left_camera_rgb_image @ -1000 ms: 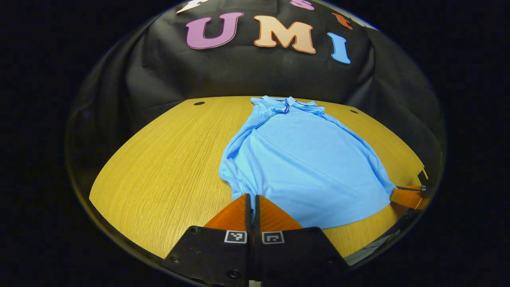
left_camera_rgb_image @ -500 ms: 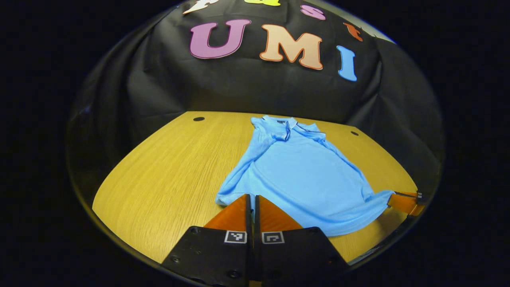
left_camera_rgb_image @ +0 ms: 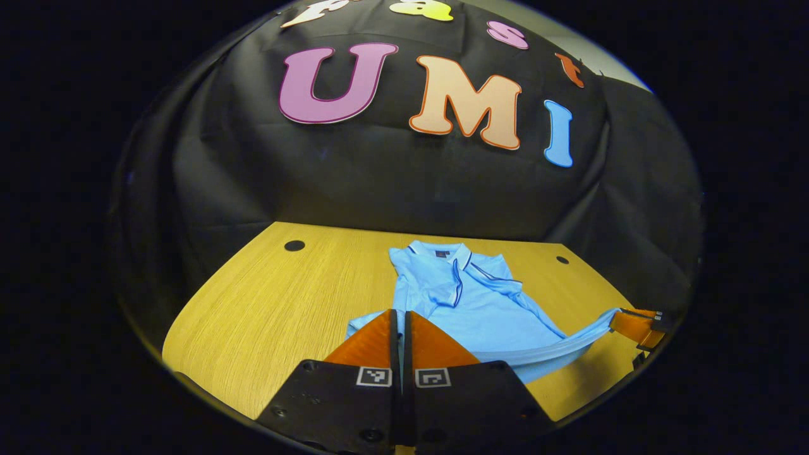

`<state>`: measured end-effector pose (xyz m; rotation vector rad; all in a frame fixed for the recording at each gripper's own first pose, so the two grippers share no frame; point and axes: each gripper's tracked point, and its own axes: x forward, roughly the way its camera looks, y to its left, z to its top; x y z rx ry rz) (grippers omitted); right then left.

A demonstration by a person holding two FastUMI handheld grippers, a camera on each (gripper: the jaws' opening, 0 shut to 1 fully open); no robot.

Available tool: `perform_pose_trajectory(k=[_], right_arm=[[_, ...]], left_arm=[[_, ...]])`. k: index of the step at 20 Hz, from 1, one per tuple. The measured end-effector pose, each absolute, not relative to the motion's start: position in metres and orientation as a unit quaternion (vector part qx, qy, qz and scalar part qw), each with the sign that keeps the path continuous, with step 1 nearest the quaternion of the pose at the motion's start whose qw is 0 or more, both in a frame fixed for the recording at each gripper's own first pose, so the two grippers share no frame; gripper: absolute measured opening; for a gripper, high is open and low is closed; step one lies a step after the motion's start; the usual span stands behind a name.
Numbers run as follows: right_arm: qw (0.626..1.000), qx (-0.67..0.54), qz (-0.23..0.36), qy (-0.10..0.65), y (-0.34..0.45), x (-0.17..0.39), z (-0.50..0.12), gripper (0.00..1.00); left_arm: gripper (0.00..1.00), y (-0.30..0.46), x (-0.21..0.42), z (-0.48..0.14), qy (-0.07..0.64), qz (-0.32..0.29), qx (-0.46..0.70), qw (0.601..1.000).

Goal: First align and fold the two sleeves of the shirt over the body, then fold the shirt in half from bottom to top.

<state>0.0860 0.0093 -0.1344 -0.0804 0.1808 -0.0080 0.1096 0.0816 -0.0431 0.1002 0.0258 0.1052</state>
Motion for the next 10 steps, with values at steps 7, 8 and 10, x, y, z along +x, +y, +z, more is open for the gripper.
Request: perform_pose_trajectory(k=[7, 8, 10], right_arm=[[0.995, -0.055, -0.048, 0.070, 0.007, 0.196, -0.101, 0.03], [0.995, -0.059, -0.052, 0.068, 0.005, 0.215, -0.095, 0.03], [0.994, -0.073, -0.055, 0.063, 0.002, 0.256, -0.089, 0.03]], left_arm=[[0.00, 0.094, 0.210, 0.005, 0.013, 0.015, 0.055, 0.998], [0.00, 0.095, 0.225, 0.011, 0.012, 0.012, 0.053, 0.998], [0.00, 0.101, 0.257, 0.020, 0.012, 0.009, 0.055, 0.998]])
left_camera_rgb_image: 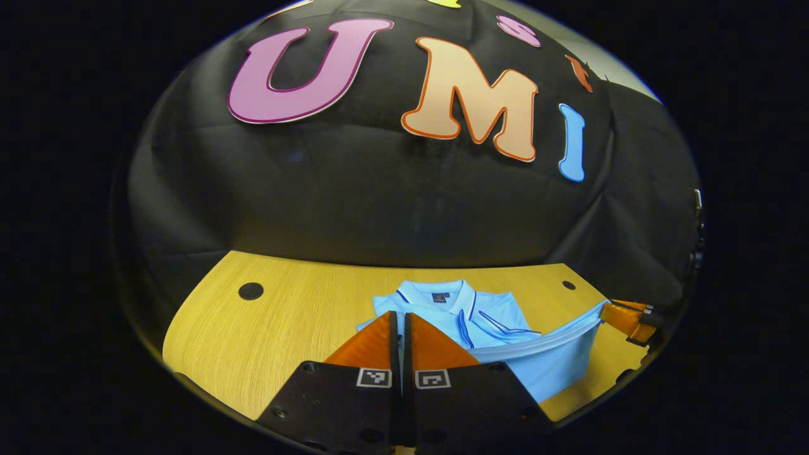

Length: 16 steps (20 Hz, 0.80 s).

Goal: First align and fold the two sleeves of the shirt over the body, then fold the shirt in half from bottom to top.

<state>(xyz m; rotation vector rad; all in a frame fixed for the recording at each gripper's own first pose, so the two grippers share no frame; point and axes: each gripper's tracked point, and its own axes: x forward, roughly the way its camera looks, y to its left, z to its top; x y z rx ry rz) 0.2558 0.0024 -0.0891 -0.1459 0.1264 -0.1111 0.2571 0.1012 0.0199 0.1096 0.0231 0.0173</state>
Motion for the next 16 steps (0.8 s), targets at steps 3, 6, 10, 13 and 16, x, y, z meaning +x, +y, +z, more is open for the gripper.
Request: perform_pose_trajectory(k=[3, 6, 10, 13, 16], right_arm=[[0.993, -0.083, -0.056, 0.069, 0.002, 0.315, -0.095, 0.00], [0.993, -0.065, -0.056, 0.080, 0.000, 0.359, -0.114, 0.03], [0.993, -0.038, -0.053, 0.098, -0.004, 0.381, -0.143, 0.03], [0.993, -0.038, -0.049, 0.103, -0.008, 0.382, -0.144, 0.15], [0.993, -0.023, -0.045, 0.107, -0.007, 0.367, -0.134, 0.60]], left_arm=[[0.00, 0.116, 0.306, 0.017, 0.018, 0.019, 0.052, 0.998], [0.00, 0.138, 0.348, 0.008, 0.027, 0.040, 0.046, 0.998], [0.00, 0.150, 0.379, -0.014, 0.048, 0.043, 0.060, 0.996], [0.01, 0.148, 0.382, -0.019, 0.058, 0.038, 0.068, 0.995], [0.47, 0.150, 0.366, -0.002, 0.050, 0.059, 0.086, 0.993]])
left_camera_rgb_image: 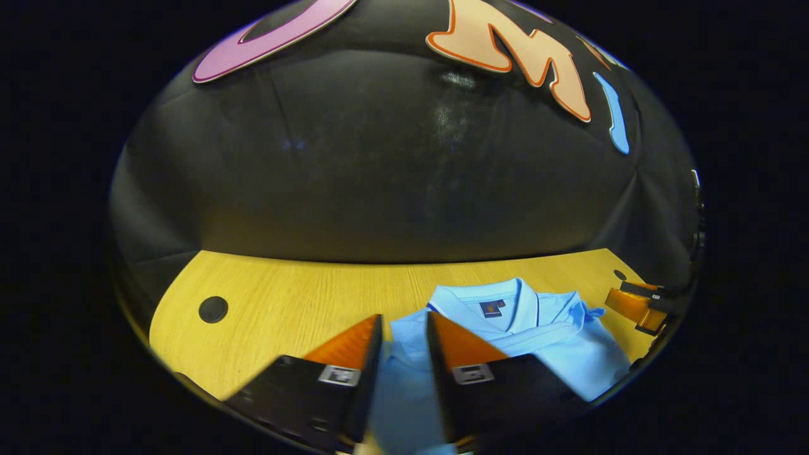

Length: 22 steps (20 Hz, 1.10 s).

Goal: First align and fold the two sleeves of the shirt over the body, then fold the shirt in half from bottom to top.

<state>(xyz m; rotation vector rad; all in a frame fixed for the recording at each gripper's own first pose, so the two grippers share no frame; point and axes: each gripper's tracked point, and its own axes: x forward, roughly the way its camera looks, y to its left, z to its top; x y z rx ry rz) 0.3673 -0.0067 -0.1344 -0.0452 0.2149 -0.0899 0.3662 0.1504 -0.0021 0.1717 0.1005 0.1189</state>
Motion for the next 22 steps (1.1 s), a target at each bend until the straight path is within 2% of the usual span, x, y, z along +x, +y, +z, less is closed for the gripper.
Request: perform_pose_trajectory(k=[2, 3, 10, 16, 22], right_arm=[[0.994, -0.019, -0.039, 0.096, -0.005, 0.348, -0.118, 1.00], [0.995, -0.022, -0.035, 0.090, -0.004, 0.334, -0.110, 1.00], [0.997, -0.015, 0.018, 0.077, 0.003, 0.216, -0.083, 0.99], [0.996, 0.012, 0.053, 0.072, 0.000, 0.121, -0.069, 1.00], [0.996, 0.017, 0.046, 0.075, -0.026, 0.049, -0.079, 0.98]], left_arm=[[0.96, 0.145, 0.346, 0.015, 0.043, 0.068, 0.090, 0.993], [0.99, 0.138, 0.334, 0.023, 0.038, 0.069, 0.082, 0.994], [0.95, 0.097, 0.209, 0.041, 0.001, 0.093, 0.047, 0.995], [0.96, 0.061, 0.111, 0.008, 0.001, 0.102, 0.024, 0.995], [0.96, 0.045, 0.041, -0.030, 0.025, 0.126, 0.045, 0.991]])
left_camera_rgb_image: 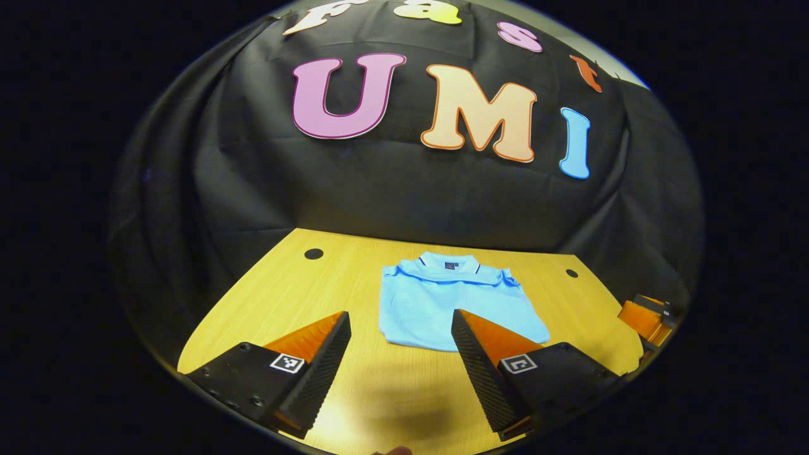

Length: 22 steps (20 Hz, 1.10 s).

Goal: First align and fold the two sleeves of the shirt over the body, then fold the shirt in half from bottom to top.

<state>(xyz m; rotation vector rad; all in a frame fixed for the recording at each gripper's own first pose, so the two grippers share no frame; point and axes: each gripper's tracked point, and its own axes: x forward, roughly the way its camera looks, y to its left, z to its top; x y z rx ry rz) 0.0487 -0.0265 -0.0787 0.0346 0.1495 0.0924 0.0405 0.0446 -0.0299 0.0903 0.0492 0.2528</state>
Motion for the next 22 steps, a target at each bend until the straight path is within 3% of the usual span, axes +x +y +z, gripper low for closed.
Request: perform_pose_trajectory(k=[4, 5, 15, 18, 19, 20, 22], right_arm=[[0.996, 0.040, 0.029, 0.075, -0.043, 0.014, -0.089, 0.94], [0.995, 0.045, 0.029, 0.079, -0.046, 0.007, -0.094, 0.98], [0.997, 0.062, -0.004, 0.052, -0.058, -0.014, -0.076, 0.98], [0.995, 0.090, -0.028, 0.038, -0.063, -0.022, -0.062, 0.99], [0.994, 0.100, -0.038, 0.035, -0.066, -0.031, -0.058, 0.94], [0.993, 0.105, -0.051, 0.023, -0.073, -0.039, -0.049, 0.98], [0.990, 0.104, -0.091, 0.006, -0.096, -0.058, -0.043, 0.98]], left_arm=[[0.96, 0.020, 0.017, -0.053, 0.031, 0.118, 0.025, 0.992], [0.96, 0.013, 0.016, -0.058, 0.032, 0.113, 0.020, 0.993], [0.96, -0.017, 0.017, -0.065, 0.046, 0.065, 0.058, 0.995], [0.96, -0.032, 0.030, -0.058, 0.059, 0.032, 0.075, 0.995], [0.96, -0.041, 0.036, -0.058, 0.067, 0.014, 0.080, 0.994], [0.96, -0.054, 0.042, -0.056, 0.070, -0.008, 0.086, 0.994], [0.96, -0.078, 0.058, -0.055, 0.074, -0.046, 0.102, 0.991]])
